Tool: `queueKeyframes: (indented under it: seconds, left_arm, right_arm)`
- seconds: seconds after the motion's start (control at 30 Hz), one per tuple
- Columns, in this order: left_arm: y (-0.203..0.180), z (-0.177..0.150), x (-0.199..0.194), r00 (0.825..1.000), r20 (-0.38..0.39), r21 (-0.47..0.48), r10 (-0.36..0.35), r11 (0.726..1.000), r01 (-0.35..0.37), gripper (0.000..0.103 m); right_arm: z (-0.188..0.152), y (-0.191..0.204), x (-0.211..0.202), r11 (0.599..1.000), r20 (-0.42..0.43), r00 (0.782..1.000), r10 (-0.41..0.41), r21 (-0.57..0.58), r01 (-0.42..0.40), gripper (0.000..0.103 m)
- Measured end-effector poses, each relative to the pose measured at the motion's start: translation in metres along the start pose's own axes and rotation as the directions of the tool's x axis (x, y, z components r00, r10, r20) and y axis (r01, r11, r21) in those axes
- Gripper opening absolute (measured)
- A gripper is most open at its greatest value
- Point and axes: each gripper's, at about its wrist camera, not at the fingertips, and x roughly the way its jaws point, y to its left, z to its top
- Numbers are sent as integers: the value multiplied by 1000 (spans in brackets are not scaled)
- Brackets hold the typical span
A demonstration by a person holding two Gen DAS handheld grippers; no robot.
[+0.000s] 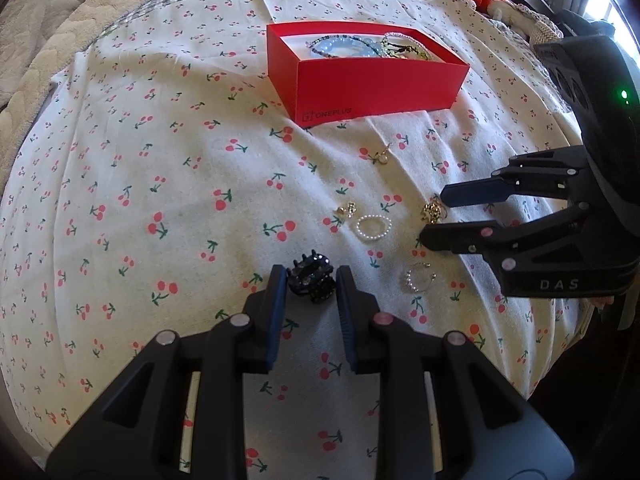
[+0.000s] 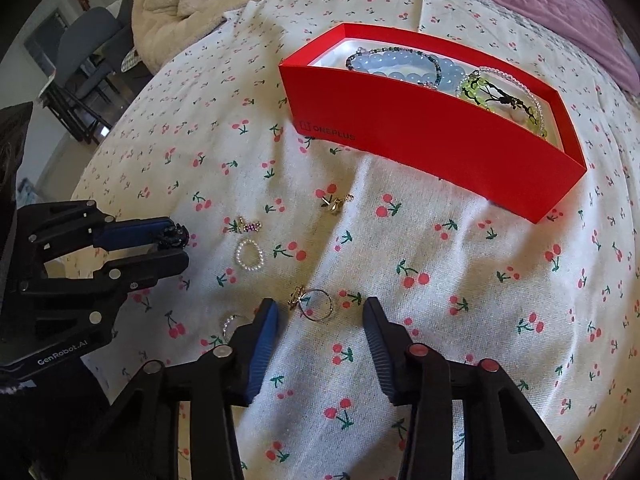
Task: Organize jewelry
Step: 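Grasp the small gold ring with the right gripper while the left holds the black charm, then carry the black charm and gold ring over the red box with both grippers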
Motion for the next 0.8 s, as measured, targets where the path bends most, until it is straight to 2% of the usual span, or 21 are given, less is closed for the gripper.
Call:
queueKeyframes:
  seconds: [0.3,0.6,0.8]
  left_arm:
    - [-2,3,-1,1000,3,-3,8,1000,-8,27]
    - [-7,9,-4,1000,18,1,8,1000,-8,27]
    - [-12,15,-7,999,32,3,5,1000,-5,27]
  right_arm:
    - [0,8,0,999,6,1000,13,-35,-13,22]
    - [1,13,-5,998,27,1000,-9,-63,11,22]
    - [4,4,-16,999,53,999,-13,-37,15,22]
